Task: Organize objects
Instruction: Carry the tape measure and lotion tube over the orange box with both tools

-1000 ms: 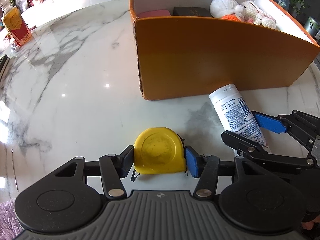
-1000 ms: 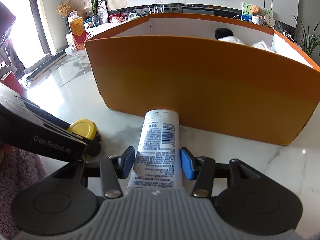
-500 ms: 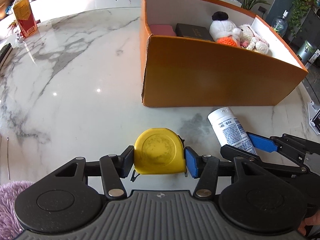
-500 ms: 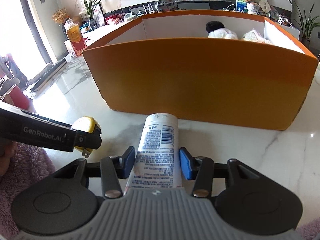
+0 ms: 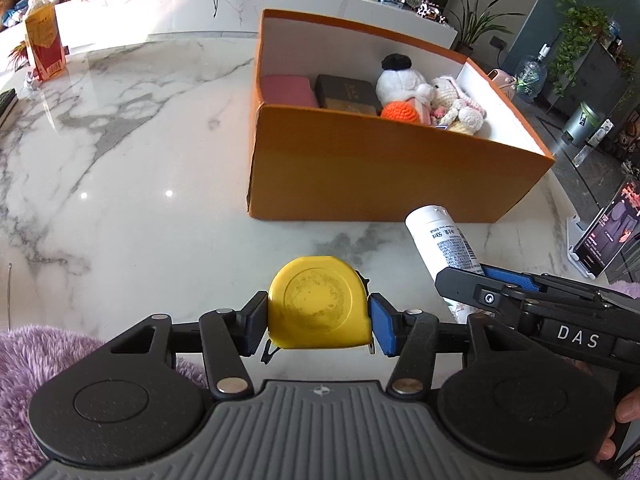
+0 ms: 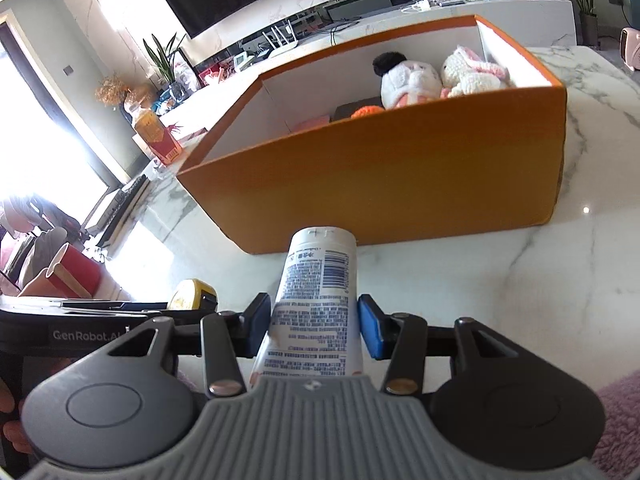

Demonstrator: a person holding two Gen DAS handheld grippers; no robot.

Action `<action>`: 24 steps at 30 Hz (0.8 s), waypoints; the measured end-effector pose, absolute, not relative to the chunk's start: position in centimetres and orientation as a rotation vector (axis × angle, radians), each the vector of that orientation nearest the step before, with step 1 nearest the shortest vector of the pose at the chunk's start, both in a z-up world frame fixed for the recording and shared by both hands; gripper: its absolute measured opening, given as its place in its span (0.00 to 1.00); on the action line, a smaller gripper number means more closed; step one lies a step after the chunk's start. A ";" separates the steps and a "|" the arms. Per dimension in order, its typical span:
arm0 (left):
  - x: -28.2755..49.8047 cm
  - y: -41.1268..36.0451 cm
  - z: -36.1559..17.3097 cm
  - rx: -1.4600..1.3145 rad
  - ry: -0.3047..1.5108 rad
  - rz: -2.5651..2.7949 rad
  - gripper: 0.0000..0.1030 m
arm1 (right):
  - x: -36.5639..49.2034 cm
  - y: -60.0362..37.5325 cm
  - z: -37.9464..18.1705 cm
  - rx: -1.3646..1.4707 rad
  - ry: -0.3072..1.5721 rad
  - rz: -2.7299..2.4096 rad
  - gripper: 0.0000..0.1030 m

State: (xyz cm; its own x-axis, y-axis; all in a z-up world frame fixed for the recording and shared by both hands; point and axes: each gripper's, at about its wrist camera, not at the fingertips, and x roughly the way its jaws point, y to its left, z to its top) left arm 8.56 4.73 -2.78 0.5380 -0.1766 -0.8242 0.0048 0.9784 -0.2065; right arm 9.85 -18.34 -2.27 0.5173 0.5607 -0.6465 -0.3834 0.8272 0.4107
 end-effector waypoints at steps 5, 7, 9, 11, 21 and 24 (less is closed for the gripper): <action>8.9 3.9 0.4 -0.156 0.940 -0.165 0.60 | 9.6 -19.4 0.6 0.236 0.794 0.598 0.48; 9.4 3.5 1.8 -0.134 0.924 -0.189 0.60 | 9.8 -19.7 1.8 0.226 0.766 0.602 0.48; 10.2 3.3 2.9 -0.118 0.910 -0.210 0.60 | 10.3 -20.1 3.0 0.216 0.741 0.605 0.48; 11.3 3.2 4.1 -0.110 0.906 -0.238 0.60 | 11.1 -20.5 4.2 0.204 0.719 0.607 0.48; 18.3 3.2 5.7 -0.048 0.956 -0.292 0.60 | 18.0 -21.4 8.6 0.159 0.736 0.664 0.48; 20.8 3.0 4.5 -0.034 1.020 -0.328 0.60 | 20.8 -20.8 8.8 0.152 0.807 0.718 0.48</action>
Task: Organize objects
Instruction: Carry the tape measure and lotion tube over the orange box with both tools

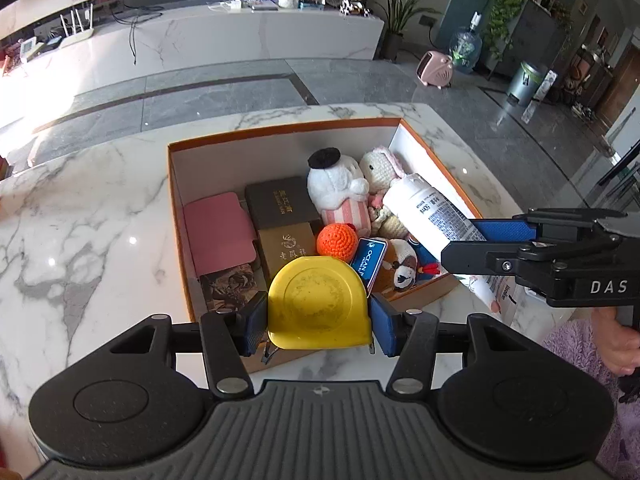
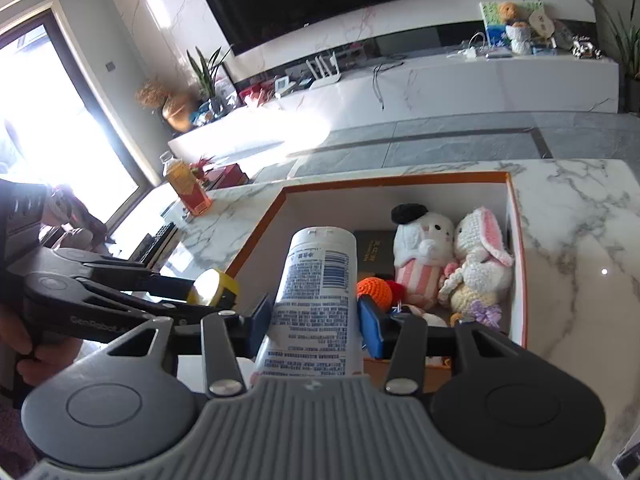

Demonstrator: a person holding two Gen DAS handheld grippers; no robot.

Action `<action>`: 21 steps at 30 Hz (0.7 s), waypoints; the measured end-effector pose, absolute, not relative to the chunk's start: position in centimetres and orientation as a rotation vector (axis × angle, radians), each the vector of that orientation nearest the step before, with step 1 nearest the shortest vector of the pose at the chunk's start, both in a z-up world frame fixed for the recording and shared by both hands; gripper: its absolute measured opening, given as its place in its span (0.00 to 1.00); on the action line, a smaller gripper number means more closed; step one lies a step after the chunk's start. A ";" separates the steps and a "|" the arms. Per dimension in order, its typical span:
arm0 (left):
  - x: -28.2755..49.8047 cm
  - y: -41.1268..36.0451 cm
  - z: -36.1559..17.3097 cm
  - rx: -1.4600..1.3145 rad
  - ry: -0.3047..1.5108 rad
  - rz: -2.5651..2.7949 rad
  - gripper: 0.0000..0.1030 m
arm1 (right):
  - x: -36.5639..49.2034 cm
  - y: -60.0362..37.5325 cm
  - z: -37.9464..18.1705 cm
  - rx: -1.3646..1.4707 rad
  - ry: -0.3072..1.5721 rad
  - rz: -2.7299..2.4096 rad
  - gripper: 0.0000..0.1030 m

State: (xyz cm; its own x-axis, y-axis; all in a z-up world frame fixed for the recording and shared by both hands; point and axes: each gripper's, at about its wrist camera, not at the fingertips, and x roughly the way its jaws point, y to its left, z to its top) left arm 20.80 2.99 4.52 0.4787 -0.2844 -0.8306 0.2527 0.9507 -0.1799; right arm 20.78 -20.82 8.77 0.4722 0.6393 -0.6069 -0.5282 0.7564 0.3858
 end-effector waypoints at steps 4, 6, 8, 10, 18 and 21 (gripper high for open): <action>23.9 3.3 3.4 -0.028 1.077 -0.356 0.60 | 24.7 -20.0 8.0 0.166 0.968 0.771 0.48; 24.8 3.5 2.8 -0.022 1.096 -0.384 0.60 | 26.2 -19.2 7.3 0.161 1.045 0.784 0.48; 25.5 3.6 2.3 -0.015 1.116 -0.406 0.60 | 27.6 -18.5 6.4 0.156 1.111 0.797 0.48; 25.8 3.9 1.9 0.004 1.122 -0.404 0.60 | 28.6 -17.8 5.6 0.151 1.166 0.806 0.48; 26.7 4.9 0.6 0.046 1.149 -0.437 0.60 | 31.2 -15.4 2.5 0.127 1.341 0.818 0.49; 27.0 5.4 0.0 0.034 1.159 -0.440 0.60 | 31.8 -14.8 1.5 0.131 1.395 0.823 0.49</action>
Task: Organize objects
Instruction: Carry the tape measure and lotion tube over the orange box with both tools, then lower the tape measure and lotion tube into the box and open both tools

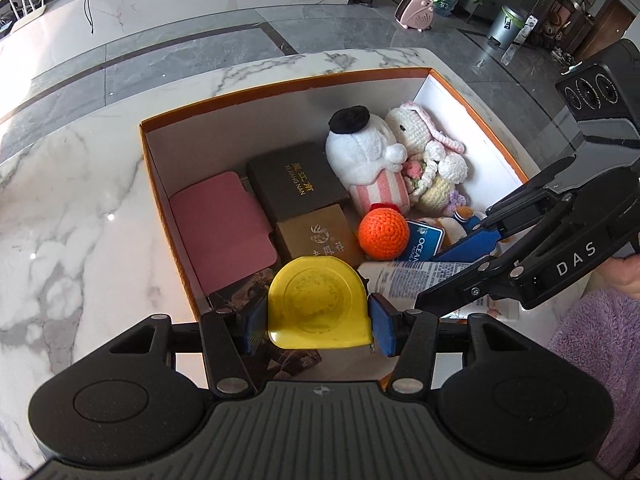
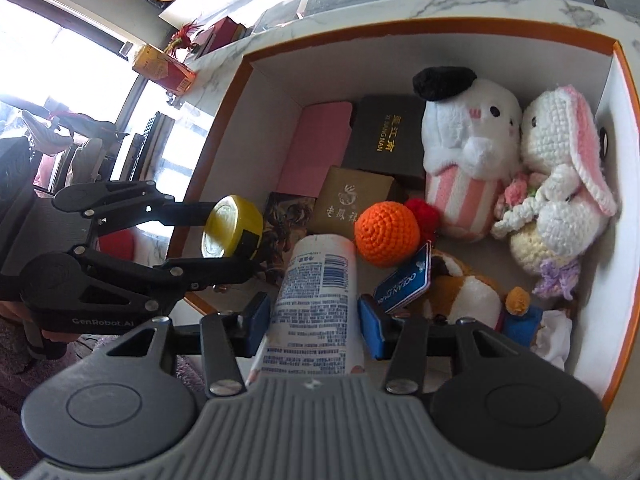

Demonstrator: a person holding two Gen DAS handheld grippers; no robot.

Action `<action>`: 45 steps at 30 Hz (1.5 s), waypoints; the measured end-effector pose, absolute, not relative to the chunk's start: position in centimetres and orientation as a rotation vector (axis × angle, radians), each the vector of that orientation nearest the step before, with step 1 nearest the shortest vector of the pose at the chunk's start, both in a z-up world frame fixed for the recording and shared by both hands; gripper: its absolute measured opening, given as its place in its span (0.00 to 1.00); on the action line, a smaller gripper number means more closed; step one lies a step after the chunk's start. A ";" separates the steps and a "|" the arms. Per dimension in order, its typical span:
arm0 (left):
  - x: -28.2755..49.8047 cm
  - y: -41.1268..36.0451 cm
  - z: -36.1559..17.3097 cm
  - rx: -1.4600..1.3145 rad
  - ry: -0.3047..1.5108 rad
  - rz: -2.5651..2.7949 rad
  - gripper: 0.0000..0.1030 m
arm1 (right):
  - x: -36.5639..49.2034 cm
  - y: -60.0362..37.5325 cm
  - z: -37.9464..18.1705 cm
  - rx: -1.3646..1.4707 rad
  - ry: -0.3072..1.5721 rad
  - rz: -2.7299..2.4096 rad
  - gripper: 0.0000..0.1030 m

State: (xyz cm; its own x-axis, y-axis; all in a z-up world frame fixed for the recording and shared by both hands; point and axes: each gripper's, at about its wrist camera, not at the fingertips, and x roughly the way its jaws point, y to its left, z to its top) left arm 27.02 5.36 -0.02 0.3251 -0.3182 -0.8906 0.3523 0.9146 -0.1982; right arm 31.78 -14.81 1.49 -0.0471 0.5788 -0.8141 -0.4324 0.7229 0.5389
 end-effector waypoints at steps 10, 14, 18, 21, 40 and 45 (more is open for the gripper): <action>27.5 5.2 -0.8 0.048 1.176 -0.473 0.60 | 32.3 -14.3 0.3 0.119 1.434 0.799 0.43; 27.5 4.8 -0.8 0.059 1.176 -0.477 0.60 | 31.8 -14.8 1.7 0.156 1.405 0.803 0.43; 27.3 4.8 -0.6 0.056 1.178 -0.487 0.60 | 31.6 -15.9 3.1 0.198 1.369 0.773 0.44; 27.3 4.3 -0.9 0.085 1.205 -0.479 0.60 | 31.3 -16.7 3.8 0.197 1.335 0.750 0.43; 30.4 1.7 -2.3 0.320 1.364 -0.550 0.60 | 30.7 -17.2 2.4 0.165 1.297 0.714 0.43; 30.0 1.4 -2.0 0.311 1.340 -0.604 0.68 | 30.7 -17.1 2.2 0.162 1.294 0.712 0.43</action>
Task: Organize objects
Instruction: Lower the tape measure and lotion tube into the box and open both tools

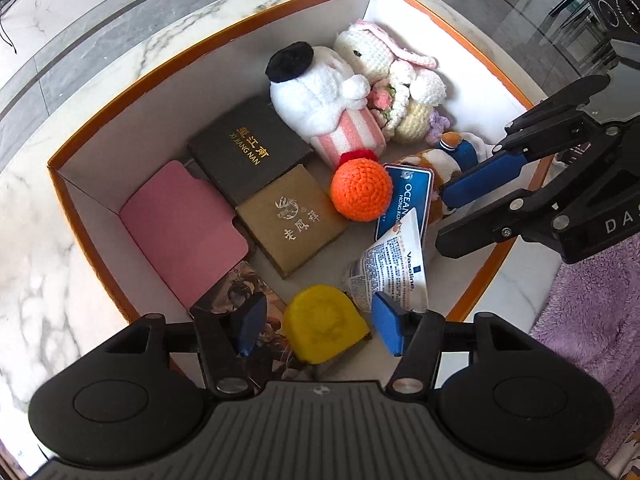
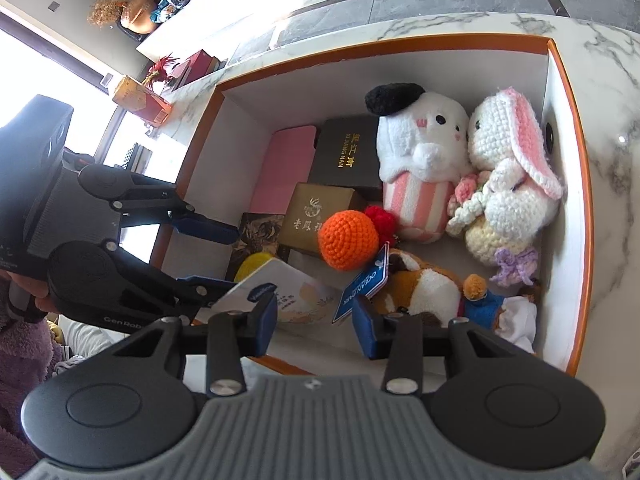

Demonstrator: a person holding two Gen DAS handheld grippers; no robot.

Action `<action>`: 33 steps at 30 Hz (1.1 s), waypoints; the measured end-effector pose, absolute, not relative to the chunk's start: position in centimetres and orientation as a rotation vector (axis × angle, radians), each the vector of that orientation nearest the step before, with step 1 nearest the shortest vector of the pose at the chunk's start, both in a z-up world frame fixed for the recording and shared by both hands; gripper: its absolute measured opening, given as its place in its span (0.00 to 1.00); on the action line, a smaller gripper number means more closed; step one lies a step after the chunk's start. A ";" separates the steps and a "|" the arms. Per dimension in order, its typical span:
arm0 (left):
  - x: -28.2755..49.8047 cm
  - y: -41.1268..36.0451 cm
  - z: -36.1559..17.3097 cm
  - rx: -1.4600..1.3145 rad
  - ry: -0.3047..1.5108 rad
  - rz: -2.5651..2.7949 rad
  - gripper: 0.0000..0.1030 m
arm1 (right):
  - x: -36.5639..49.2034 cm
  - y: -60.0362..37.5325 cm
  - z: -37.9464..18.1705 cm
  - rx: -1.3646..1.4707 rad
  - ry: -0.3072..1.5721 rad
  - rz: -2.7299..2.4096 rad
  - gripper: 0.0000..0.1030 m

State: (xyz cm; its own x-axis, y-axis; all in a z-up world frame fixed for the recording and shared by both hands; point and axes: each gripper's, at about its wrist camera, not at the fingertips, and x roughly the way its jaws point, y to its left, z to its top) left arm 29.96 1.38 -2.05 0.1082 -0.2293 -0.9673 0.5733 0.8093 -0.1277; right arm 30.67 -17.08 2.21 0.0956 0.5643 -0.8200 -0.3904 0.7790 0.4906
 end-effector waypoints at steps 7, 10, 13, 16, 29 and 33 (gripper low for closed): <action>30.1 2.3 -2.2 0.247 1.373 -0.548 0.40 | 30.6 -17.3 2.0 0.149 1.299 0.702 0.38; 29.7 2.1 -2.6 0.259 1.364 -0.520 0.29 | 30.6 -17.3 1.8 0.143 1.307 0.700 0.29; 29.3 1.2 -3.4 0.303 1.366 -0.509 0.21 | 30.5 -17.0 1.7 0.126 1.304 0.705 0.26; 29.8 0.9 -4.3 0.306 1.396 -0.469 0.19 | 30.5 -16.7 1.7 0.105 1.293 0.707 0.24; 30.4 2.1 -6.3 0.112 1.431 -0.480 0.21 | 30.5 -16.9 1.3 0.093 1.283 0.692 0.23; 29.5 2.7 -4.2 0.097 1.369 -0.470 0.22 | 30.2 -17.0 1.8 0.089 1.270 0.683 0.23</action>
State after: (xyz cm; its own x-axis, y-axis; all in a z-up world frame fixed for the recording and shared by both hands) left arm 29.52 2.73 -4.24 0.1242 -0.2664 -0.9558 0.3769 0.9038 -0.2029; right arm 30.21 -16.95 1.80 0.1288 0.5158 -0.8469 -0.4214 0.8016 0.4241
